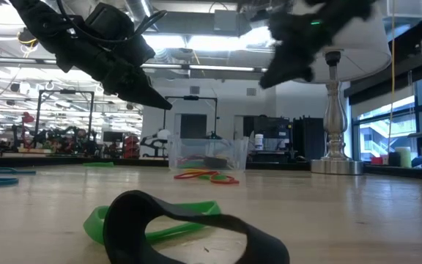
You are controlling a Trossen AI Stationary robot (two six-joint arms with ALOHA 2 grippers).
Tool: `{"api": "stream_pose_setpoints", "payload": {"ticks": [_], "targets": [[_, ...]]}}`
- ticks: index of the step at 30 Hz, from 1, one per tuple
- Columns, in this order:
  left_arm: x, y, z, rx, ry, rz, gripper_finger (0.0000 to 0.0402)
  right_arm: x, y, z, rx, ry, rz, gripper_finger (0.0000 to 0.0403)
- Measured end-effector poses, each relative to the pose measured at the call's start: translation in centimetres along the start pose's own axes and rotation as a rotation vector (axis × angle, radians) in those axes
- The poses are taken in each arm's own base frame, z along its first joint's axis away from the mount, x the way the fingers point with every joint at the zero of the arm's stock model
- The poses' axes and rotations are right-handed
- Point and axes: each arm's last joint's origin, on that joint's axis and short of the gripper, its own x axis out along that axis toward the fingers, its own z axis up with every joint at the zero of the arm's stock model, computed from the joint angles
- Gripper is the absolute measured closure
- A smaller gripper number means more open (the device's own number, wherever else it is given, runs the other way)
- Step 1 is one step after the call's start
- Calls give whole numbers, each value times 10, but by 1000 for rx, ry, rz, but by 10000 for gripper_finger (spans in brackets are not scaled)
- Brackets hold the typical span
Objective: Pick and place rubber bands into bin
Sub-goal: Put the green rubber band into the transparent bin
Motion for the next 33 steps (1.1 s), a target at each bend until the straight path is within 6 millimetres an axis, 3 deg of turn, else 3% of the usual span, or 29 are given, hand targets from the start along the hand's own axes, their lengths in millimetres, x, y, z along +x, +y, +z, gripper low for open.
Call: {"api": "stream_pose_setpoints", "payload": {"ticks": [4,8,13,20,27,33], "targets": [[0,0,0,1,-2,1,393,-16,16,-58,-14,-74,60,384],[0,1,3,7,-34,10,395,-20,18,-110,-33,-108,76,399],[0,3,13,17,-99,74,397,-17,10,-147,-31,-151,127,392],[4,-17,44,182,205,201,398,-16,4,-156,-70,-156,129,394],[-4,-35,96,210,157,291,398,-16,4,-155,-98,-159,128,392],[-18,-26,118,109,242,425,398,-16,4,-156,-103,-158,127,387]]}}
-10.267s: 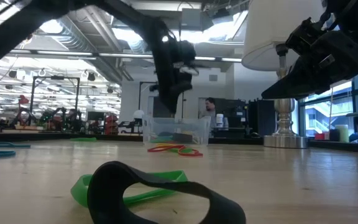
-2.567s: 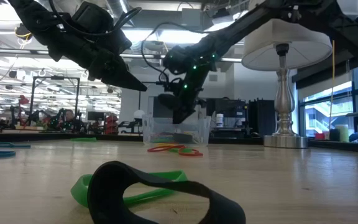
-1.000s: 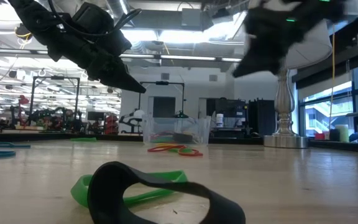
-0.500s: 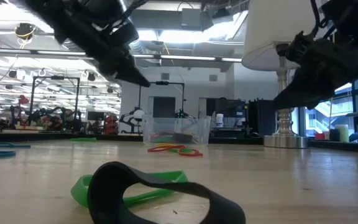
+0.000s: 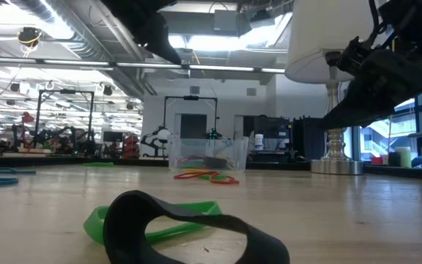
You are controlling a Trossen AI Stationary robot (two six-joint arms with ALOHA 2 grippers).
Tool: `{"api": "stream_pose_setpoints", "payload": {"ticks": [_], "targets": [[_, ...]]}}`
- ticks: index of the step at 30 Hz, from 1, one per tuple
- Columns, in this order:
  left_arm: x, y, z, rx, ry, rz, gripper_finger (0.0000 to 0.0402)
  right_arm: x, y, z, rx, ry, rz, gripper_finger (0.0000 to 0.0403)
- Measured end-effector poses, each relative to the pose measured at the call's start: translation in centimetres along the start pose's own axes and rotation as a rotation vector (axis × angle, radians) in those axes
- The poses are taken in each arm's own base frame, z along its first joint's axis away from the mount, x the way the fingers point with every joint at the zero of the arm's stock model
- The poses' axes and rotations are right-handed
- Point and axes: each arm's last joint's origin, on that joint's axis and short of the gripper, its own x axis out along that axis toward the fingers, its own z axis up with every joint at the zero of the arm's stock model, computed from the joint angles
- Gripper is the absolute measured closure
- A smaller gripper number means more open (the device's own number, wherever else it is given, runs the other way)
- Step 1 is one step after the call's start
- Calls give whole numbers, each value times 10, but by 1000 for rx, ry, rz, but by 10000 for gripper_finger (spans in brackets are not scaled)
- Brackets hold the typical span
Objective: Pick and place rubber bands into bin
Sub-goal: Put the green rubber band into the transparent bin
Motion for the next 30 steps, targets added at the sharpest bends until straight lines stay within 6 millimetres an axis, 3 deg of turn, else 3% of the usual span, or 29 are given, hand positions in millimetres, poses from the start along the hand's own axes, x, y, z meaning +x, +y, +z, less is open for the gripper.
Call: {"api": "stream_pose_setpoints", "payload": {"ticks": [6,14,17,24,30], "targets": [[3,36,-4,-149,160,115,398,0,0,0,-19,0,0,387],[22,89,-37,-475,351,302,398,0,0,0,-19,0,0,386],[33,101,-48,-549,406,276,398,0,0,0,-19,1,-1,386],[74,106,-72,-585,557,109,398,0,0,0,-20,1,-1,386],[108,96,-93,-360,691,36,398,0,0,0,-20,1,-1,386]]}}
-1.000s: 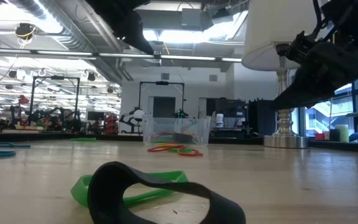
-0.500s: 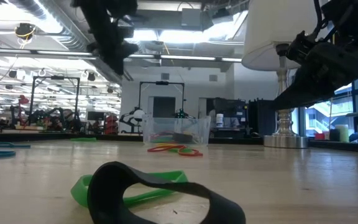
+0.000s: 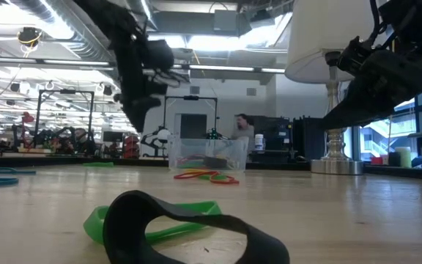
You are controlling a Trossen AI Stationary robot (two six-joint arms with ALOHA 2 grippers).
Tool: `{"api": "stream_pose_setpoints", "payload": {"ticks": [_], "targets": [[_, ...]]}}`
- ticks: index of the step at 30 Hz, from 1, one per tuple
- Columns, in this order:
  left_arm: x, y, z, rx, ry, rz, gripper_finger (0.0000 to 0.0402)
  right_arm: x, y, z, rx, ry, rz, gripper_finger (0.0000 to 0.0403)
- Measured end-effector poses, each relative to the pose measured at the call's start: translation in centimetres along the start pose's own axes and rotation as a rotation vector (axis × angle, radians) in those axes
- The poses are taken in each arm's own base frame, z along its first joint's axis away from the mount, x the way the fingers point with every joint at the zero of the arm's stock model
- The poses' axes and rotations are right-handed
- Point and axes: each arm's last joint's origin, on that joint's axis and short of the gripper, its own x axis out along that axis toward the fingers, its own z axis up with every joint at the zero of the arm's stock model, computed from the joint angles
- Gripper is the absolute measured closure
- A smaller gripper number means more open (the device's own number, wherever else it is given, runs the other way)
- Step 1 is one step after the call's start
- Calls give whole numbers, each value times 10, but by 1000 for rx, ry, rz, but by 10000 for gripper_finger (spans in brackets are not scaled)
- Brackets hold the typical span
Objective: Pick and place rubber bands into bin
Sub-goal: Put the green rubber band into the transparent bin
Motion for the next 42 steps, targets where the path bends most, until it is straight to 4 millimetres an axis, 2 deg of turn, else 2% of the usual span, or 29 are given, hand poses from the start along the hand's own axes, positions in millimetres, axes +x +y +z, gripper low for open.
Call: {"api": "stream_pose_setpoints", "payload": {"ticks": [7,12,17,20,26,36,42], "targets": [[29,-4,-9,180,182,21,377,0,0,0,0,0,0,386],[35,8,-17,205,277,21,339,0,0,0,0,1,-1,386],[38,20,-18,163,290,30,296,0,0,0,-1,1,-1,386],[41,27,-17,111,269,29,283,0,0,0,-1,1,-1,386],[44,39,-19,60,279,-11,287,0,0,0,-1,1,-1,386],[46,47,-20,-29,287,21,292,0,0,0,-1,1,-1,386],[65,42,-23,-57,349,26,293,0,0,0,0,0,-1,386]]}}
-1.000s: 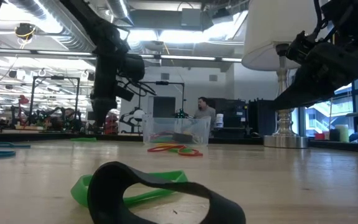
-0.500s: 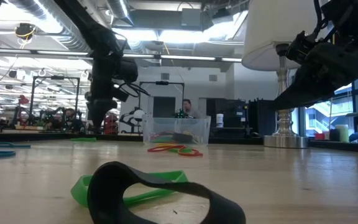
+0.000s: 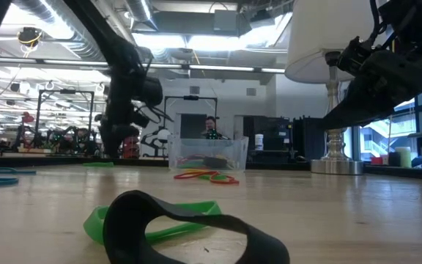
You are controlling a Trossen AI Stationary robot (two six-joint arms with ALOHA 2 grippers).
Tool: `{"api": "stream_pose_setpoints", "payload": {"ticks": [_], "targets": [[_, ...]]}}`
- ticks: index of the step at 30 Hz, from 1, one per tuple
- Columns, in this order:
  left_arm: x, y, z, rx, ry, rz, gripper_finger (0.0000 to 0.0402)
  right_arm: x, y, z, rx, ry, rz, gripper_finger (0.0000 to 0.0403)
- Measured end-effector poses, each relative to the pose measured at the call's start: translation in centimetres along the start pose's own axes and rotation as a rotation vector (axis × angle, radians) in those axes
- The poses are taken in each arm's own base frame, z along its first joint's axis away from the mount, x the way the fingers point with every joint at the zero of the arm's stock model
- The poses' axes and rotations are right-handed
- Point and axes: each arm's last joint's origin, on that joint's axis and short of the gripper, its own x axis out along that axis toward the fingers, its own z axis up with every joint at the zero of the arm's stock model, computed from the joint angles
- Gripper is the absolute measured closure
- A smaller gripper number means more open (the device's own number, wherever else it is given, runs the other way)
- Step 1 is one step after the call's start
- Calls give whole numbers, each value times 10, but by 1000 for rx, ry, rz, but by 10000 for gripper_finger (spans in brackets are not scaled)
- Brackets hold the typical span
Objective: Pick and place rubber bands into bin
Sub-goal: Put the green rubber band into the transparent bin
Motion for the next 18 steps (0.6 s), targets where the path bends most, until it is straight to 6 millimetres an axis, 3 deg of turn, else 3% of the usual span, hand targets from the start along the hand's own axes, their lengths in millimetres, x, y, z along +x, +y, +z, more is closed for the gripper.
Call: {"api": "stream_pose_setpoints", "payload": {"ticks": [4,10,18], "targets": [[18,-5,2,3,60,45,291,0,0,0,0,0,0,386],[23,-8,2,25,80,125,304,0,0,0,0,0,-1,386],[22,-10,2,18,81,118,381,0,0,0,0,0,-1,386]]}}
